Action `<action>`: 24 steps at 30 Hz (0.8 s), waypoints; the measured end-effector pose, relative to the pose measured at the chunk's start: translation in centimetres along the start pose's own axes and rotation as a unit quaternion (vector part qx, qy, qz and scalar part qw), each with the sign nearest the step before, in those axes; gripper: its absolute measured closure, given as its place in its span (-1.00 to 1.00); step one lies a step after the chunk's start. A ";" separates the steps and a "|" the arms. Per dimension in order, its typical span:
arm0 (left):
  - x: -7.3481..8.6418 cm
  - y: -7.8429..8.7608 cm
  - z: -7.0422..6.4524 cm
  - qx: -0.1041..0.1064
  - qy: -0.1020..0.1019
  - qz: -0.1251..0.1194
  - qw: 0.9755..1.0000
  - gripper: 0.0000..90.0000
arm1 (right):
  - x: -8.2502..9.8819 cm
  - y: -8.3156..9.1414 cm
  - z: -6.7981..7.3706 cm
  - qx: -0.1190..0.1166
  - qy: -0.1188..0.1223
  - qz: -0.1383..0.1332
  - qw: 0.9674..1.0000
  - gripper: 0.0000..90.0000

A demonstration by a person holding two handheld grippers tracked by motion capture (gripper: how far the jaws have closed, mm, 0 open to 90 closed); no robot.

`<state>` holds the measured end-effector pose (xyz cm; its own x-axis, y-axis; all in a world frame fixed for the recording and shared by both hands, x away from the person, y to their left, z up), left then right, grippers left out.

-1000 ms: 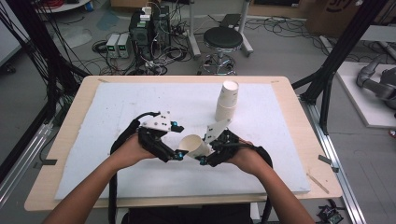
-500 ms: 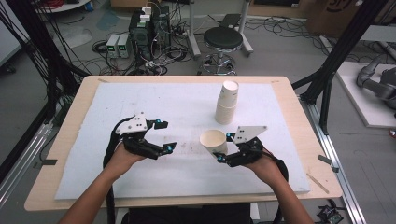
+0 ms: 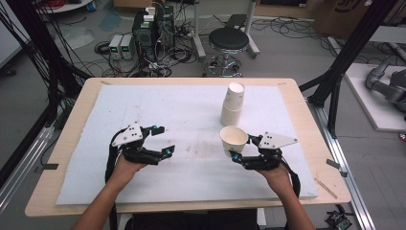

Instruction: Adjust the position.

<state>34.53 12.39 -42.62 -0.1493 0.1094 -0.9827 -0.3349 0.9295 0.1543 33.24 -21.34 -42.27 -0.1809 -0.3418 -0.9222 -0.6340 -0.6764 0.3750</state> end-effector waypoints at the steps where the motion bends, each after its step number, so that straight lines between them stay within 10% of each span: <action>1: 0.1 0.2 0.1 -0.005 0.002 -0.001 1.000 -0.61 | 0.1 0.0 -0.1 0.001 -0.003 -0.002 1.000 -0.19; 24: 1.2 1.7 1.1 -0.032 0.013 0.000 0.999 -0.62 | 0.3 0.0 -0.8 0.021 -0.009 -0.014 1.000 -0.19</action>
<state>34.83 14.46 -43.63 -0.1739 0.0987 -0.9798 -0.3928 0.9054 0.1610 33.75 -21.93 -42.42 -0.1762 -0.3117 -0.9337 -0.6704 -0.6566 0.3457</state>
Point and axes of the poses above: each handheld gripper's, and its own axes: y roughly backward along the jaws, x roughly out of its underside, z roughly to its left, the point moved 5 cm from there along -y, roughly forward along the jaws, and after that the axes turned 10 degrees about x, right-handed, at the moved point
